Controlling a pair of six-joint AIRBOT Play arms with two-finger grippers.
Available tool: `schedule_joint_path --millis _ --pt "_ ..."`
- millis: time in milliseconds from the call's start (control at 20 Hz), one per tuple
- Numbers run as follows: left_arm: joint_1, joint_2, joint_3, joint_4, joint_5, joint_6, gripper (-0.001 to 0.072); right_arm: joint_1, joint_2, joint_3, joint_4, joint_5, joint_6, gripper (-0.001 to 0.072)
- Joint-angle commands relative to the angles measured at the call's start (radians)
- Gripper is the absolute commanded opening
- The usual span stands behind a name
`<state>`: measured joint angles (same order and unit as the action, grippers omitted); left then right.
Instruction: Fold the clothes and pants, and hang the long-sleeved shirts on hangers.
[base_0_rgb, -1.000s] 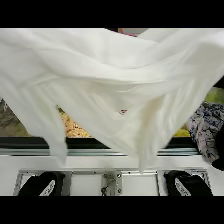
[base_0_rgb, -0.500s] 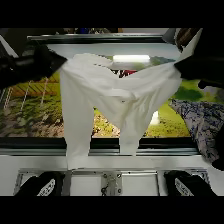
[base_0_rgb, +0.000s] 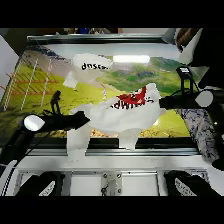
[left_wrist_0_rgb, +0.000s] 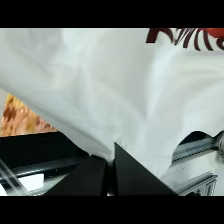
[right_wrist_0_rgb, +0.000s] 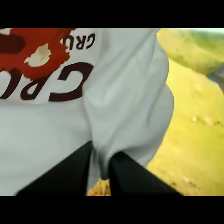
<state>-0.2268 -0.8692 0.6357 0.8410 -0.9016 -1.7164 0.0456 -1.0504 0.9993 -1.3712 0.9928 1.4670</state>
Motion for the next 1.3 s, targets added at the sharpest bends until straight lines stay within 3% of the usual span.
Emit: schedule_joint_path --millis 0,50,200,400,600,650,850,1000,1100,1150,1200,1250 --pt "-0.087 -0.081 -0.074 -0.004 0.155 -0.002 0.002 0.0 -0.05 -0.008 -0.047 -0.187 0.007 0.0482" --pt "-0.096 -0.118 -0.055 -0.004 0.165 -0.002 0.002 0.0 -0.049 0.008 -0.047 -0.218 0.002 0.054" --pt "-0.099 -0.234 0.042 -0.002 0.15 0.0 0.002 0.004 -0.017 0.058 -0.041 -0.181 -0.082 0.0535" --pt "-0.1 -0.303 0.116 0.005 0.136 0.007 0.002 0.046 0.096 0.011 -0.04 0.021 -0.156 0.0492" --pt "-0.1 -0.303 0.115 0.005 0.142 0.007 0.002 0.177 0.248 -0.206 -0.051 0.049 -0.13 0.0474" --pt "-0.1 -0.303 0.115 0.005 0.142 0.007 0.002 0.226 0.274 -0.26 -0.072 0.048 -0.102 0.0429" --pt "-0.1 -0.303 0.115 0.005 0.143 0.007 0.002 0.488 0.265 -0.391 -0.246 0.044 0.101 0.0428" --pt "-0.1 -0.303 0.115 0.005 0.143 0.007 0.002 0.698 0.179 -0.398 -0.491 0.046 0.428 0.0428" --pt "-0.1 -0.303 0.115 0.005 0.143 0.007 0.002 0.78 0.095 -0.398 -0.551 0.06 0.589 0.0428" --pt "-0.1 -0.303 0.115 0.005 0.143 0.007 0.002 0.803 0.048 -0.398 -0.536 0.06 0.61 0.0461" --pt "-0.1 -0.303 0.115 0.005 0.143 0.007 0.002 0.817 0.008 -0.398 -0.529 0.059 0.611 0.062" --pt "-0.1 -0.303 0.115 0.005 0.143 0.007 0.002 0.824 -0.03 -0.397 -0.53 0.06 0.63 0.0686"
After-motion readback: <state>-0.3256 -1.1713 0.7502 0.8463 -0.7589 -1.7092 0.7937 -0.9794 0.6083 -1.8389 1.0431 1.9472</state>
